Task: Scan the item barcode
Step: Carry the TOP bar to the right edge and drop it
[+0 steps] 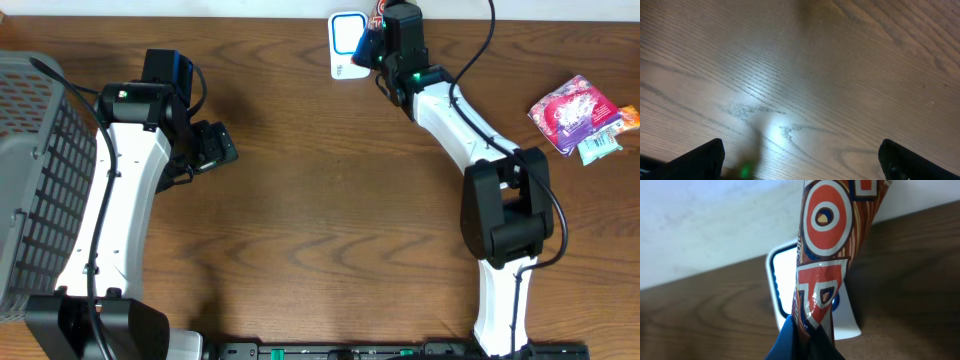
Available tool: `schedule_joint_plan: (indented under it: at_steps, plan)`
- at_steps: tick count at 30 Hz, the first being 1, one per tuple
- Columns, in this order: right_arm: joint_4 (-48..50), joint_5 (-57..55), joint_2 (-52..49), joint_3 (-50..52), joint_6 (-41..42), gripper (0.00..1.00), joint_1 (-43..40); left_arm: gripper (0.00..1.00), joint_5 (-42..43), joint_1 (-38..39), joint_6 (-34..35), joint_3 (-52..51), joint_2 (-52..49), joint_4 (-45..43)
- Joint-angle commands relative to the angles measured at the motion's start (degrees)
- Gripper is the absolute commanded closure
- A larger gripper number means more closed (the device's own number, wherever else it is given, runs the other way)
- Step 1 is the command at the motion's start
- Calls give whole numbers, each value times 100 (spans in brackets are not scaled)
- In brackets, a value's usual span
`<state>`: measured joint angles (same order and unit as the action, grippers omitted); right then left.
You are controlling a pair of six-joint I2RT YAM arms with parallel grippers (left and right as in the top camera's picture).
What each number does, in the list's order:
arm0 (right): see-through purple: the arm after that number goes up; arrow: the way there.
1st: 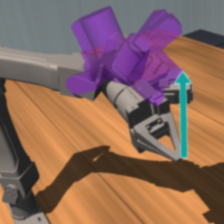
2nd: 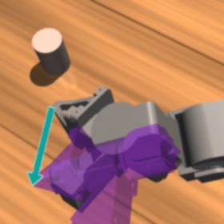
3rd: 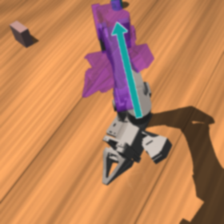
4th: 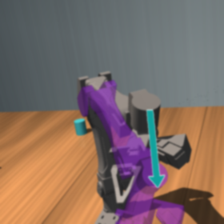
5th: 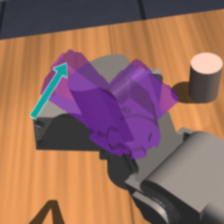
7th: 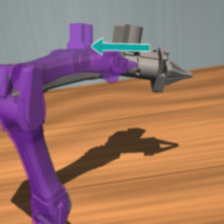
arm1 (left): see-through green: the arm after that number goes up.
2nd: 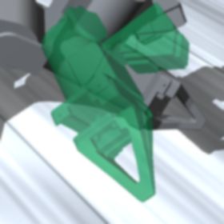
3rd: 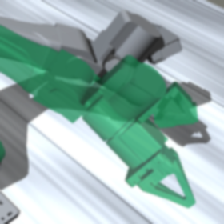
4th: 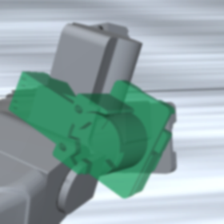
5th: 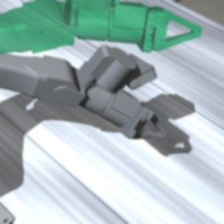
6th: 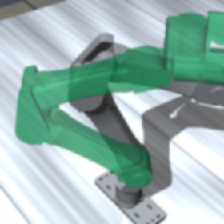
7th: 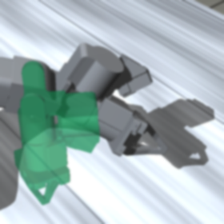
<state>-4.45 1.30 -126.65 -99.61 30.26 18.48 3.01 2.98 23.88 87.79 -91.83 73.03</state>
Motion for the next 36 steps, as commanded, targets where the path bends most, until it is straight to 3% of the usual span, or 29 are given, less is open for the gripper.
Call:
schedule_joint_plan:
  at_steps: [1, 13, 20, 28, 36]
  plan:
    - [31, 431, -59, -122, -476, 99, 35, 2, -68, -13, -74, -9, -28, 4]
    - [-804, 149, 334, -125, -522, 99, -509, 2, -68, -13, -74, -9, -28, 4]
    - [-2035, -743, 935, -125, -658, 99, -1681, 2, -68, -13, -74, -9, -28, 4]
    - [-3696, -2511, 1049, -120, -1235, 99, -3143, 2, -68, -13, -74, -9, -28, 4]
    - [-4194, -1775, 1038, -83, -1233, 99, -4404, 2, -68, -13, -74, -9, -28, 4]
